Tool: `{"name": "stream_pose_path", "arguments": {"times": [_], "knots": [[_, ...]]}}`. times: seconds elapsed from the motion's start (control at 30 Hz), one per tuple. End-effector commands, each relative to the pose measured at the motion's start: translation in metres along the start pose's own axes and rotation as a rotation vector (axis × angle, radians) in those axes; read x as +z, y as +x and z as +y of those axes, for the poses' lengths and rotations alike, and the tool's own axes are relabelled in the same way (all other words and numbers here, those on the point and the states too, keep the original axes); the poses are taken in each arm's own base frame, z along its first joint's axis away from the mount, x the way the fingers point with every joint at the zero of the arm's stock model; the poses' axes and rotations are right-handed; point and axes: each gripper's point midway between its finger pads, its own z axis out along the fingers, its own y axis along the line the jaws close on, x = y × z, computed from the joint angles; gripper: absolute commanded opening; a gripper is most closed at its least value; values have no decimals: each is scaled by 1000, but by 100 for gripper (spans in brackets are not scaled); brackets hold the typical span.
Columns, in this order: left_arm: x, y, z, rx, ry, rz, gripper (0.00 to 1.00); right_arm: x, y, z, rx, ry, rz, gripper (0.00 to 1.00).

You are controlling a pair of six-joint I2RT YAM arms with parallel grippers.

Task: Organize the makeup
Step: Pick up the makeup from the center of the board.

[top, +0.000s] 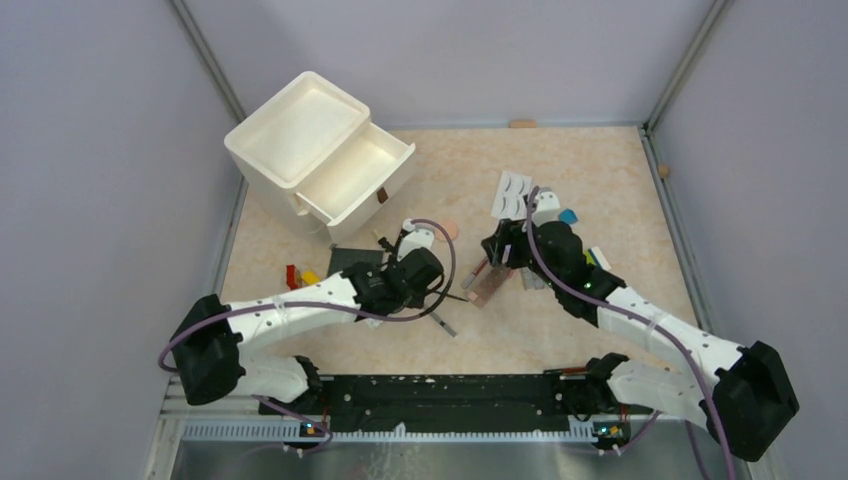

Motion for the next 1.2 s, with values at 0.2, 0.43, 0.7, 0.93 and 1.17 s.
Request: {"name": "stream_pose_path", "arguments": {"times": [0.2, 0.43, 0.7, 0.93, 1.17], "knots": [[-91, -121, -23, -75, 236, -338, 36, -36, -30, 40, -184, -315, -233, 67], [-134, -156, -33, -72, 384, -373, 35, -91, -28, 101, -478, -757, -493, 67], [-150, -154, -58, -46, 540, -353, 32, -81, -27, 137, -625, -807, -487, 67], [-145, -146, -68, -15, 580, -309, 31, -65, -22, 152, -734, -754, -495, 66], [-147, -140, -71, 4, 599, -291, 31, -54, -22, 144, -751, -669, -500, 60]]}}
